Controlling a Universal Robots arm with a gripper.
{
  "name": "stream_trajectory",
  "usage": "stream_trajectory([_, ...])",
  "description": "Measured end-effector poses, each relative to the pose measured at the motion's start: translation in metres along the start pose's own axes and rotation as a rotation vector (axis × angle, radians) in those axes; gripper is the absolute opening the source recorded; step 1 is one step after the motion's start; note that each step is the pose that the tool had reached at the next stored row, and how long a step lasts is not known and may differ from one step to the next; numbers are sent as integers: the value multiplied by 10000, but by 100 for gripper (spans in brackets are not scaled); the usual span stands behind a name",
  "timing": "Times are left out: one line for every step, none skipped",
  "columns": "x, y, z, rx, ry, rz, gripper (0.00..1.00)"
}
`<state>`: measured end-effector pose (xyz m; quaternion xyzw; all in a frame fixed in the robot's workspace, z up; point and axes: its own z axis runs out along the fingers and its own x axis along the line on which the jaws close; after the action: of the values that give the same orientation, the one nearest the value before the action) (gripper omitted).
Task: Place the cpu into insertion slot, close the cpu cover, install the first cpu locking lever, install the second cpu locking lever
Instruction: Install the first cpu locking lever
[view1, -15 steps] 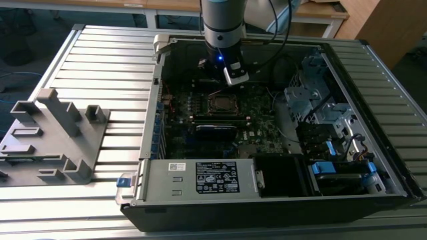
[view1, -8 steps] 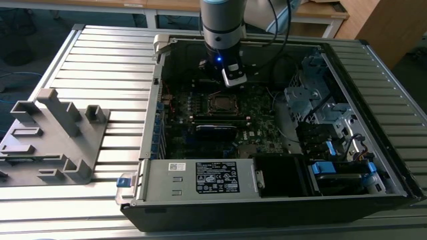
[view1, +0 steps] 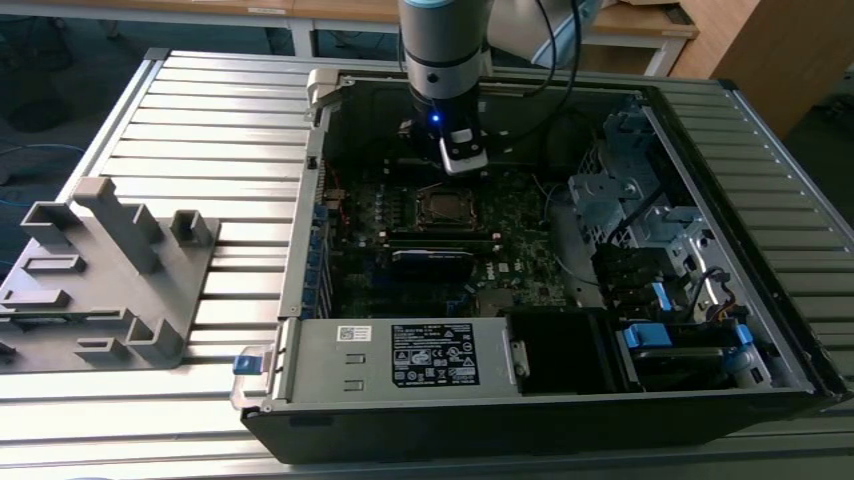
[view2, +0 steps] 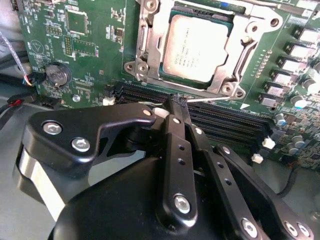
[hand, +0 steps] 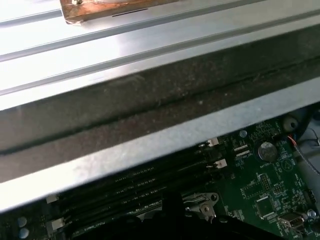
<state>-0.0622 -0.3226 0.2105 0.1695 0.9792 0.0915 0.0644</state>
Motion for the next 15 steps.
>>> stream_trajectory([1, 2, 2, 6, -11, 54, 11])
stream_trajectory([2, 5, 3, 11, -21, 104, 11])
stream_trajectory([3, 8, 5, 16, -31, 152, 11])
stream_trajectory([5, 10, 7, 20, -41, 199, 11])
stream_trajectory([6, 13, 8, 24, -50, 243, 11])
stream_trajectory([7, 16, 10, 27, -57, 283, 11])
stream_trajectory([8, 18, 11, 30, -65, 322, 11])
stream_trajectory([9, 20, 12, 34, -75, 371, 11])
stream_trajectory([10, 21, 15, 37, -88, 432, 11])
stream_trajectory([10, 23, 16, 43, -101, 495, 11])
stream_trajectory([11, 24, 17, 51, -113, 556, 11])
stream_trajectory([12, 25, 19, 57, -126, 620, 11])
stream_trajectory([12, 25, 21, 63, -144, 706, 11])
stream_trajectory([12, 25, 22, 74, -165, 809, 11])
stream_trajectory([12, 25, 24, 85, -187, 915, 11])
